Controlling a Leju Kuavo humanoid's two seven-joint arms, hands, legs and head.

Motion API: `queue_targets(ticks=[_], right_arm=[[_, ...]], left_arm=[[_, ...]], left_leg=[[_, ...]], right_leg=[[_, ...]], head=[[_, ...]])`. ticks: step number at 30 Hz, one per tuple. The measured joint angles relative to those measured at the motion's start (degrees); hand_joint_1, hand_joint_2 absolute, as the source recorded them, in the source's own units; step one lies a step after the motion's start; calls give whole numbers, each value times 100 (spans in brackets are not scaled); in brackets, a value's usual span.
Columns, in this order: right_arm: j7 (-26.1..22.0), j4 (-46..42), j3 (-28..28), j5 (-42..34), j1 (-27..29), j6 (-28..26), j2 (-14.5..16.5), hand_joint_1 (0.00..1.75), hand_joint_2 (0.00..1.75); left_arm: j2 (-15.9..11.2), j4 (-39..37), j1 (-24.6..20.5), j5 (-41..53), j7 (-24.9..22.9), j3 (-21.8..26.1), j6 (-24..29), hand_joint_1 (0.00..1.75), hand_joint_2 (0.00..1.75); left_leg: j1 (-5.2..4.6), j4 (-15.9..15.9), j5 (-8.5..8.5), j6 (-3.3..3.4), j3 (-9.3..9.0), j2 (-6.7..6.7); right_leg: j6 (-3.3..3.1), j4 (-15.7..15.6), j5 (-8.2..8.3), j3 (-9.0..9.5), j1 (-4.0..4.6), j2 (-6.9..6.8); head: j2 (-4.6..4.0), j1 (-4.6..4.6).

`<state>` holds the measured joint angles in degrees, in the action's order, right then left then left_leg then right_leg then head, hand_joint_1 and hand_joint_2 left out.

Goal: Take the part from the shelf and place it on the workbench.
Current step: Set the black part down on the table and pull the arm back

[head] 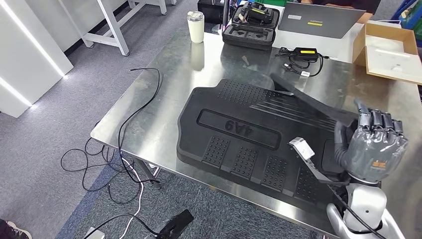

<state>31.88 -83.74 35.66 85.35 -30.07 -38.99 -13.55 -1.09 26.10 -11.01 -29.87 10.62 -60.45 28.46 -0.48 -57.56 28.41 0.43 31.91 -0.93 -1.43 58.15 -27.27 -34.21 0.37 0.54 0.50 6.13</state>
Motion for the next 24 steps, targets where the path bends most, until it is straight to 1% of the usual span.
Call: queue_targets(ticks=[3, 6, 12, 19, 24], right_arm=[[4, -40, 4, -2, 118, 48, 0, 0, 0], [-27, -110, 5, -17, 208, 68, 0, 0, 0], [-253, -347, 5, -110, 353, -36, -2, 0, 0], [-299, -502, 5, -131, 404, -42, -3, 0, 0], [-614, -609, 9, -512, 416, -38, -4, 0, 0]], left_arm=[[0, 0, 20, -42, 41, -1, 29, 0, 0], [0, 0, 28, -67, 56, 1, 48, 0, 0], [0, 0, 36, -89, 59, -1, 50, 0, 0], [0, 0, 37, -93, 59, -1, 50, 0, 0], [0, 0, 37, -144, 60, -1, 54, 0, 0]], left_leg=[[0, 0, 0, 0, -1, 0], [0, 0, 0, 0, -1, 0], [-1, 0, 0, 0, -1, 1], [-1, 0, 0, 0, -1, 0], [-1, 0, 0, 0, -1, 0]], right_leg=[[0, 0, 0, 1, 0, 0], [0, 0, 0, 2, 0, 0], [0, 0, 0, 2, -1, 1], [0, 0, 0, 3, -1, 0], [0, 0, 0, 3, -1, 0]], head=[[0, 0], [0, 1], [0, 0], [0, -1], [0, 0]])
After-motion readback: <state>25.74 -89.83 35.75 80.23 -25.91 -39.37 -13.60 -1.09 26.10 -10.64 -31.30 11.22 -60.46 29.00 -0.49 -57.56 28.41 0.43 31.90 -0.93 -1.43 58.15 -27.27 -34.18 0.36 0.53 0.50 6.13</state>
